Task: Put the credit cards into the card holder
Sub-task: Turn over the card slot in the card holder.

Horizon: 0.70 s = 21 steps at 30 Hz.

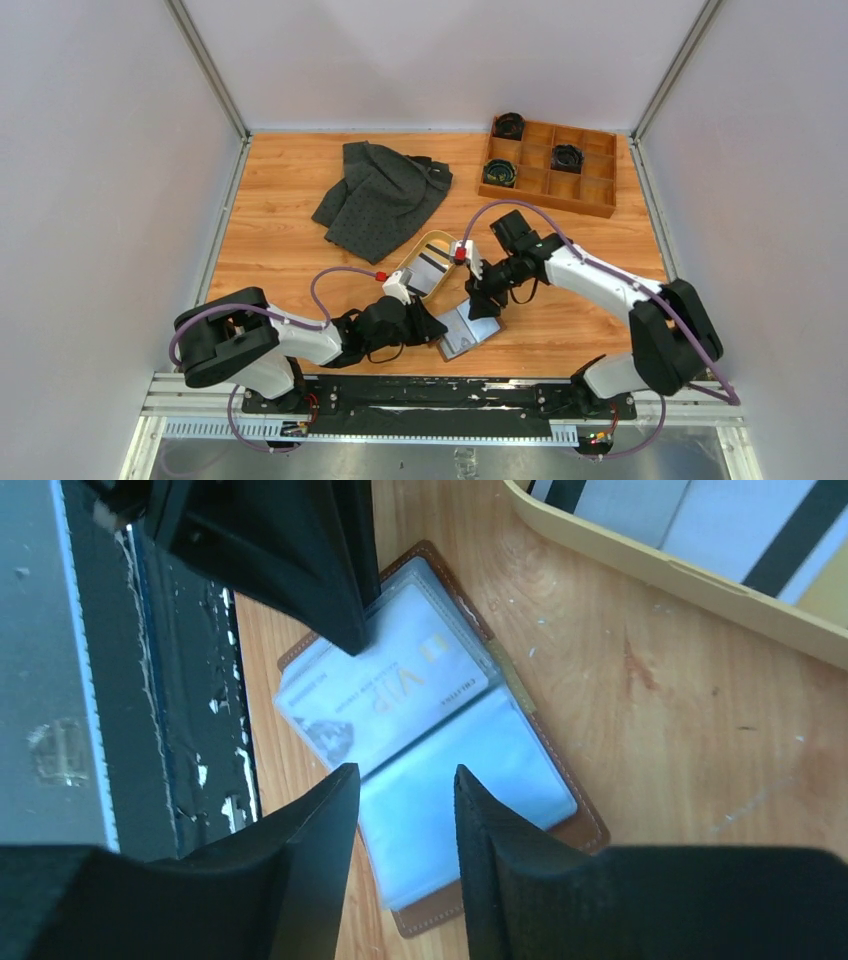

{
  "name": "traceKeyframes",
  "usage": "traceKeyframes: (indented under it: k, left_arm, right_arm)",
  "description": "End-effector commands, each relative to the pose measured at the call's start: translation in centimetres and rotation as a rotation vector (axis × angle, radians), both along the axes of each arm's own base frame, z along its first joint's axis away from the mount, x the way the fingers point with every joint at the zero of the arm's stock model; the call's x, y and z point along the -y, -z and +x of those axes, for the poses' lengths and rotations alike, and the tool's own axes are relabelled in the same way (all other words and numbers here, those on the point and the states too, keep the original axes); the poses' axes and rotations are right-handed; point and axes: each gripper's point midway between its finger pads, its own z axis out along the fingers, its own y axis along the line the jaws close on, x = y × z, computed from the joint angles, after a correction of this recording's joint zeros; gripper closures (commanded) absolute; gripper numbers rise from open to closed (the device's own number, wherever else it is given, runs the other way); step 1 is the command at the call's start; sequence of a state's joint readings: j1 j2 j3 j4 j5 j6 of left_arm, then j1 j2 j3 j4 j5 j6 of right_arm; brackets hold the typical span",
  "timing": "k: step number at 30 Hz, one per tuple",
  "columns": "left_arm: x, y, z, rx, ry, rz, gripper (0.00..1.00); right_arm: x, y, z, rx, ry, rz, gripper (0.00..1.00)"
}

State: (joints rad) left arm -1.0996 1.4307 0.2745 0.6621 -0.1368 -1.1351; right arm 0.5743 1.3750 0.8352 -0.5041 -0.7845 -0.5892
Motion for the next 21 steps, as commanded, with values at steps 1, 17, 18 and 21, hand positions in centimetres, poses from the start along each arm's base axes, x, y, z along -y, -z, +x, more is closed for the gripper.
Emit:
traceKeyframes:
  k: [1,17,18,21]
  left_arm:
    - [-1.3,1.5,-0.1,-0.004,-0.001,0.076,0.76]
    - [-3.3,-1.6,-0.9,0.077,0.006,0.003,0.62]
    - [-3.7,-1.8,-0.9,0.09,0.006,0.0,0.62]
    - [-4.3,-2.7,-1.1,0.137,0.012,-0.017,0.61]
  right_arm:
    - [-1.2,0.8,-1.0,-0.141,-0.024,-0.023,0.61]
    - [-2.6,6.3,-2.8,-0.199,-0.134,-0.28,0.83]
    - [-2.5,6.4,-2.7,-0.192,-0.131,-0.289,0.83]
    - [-2.5,6.2,-2.4,-0.173,-0.128,-0.295,0.82]
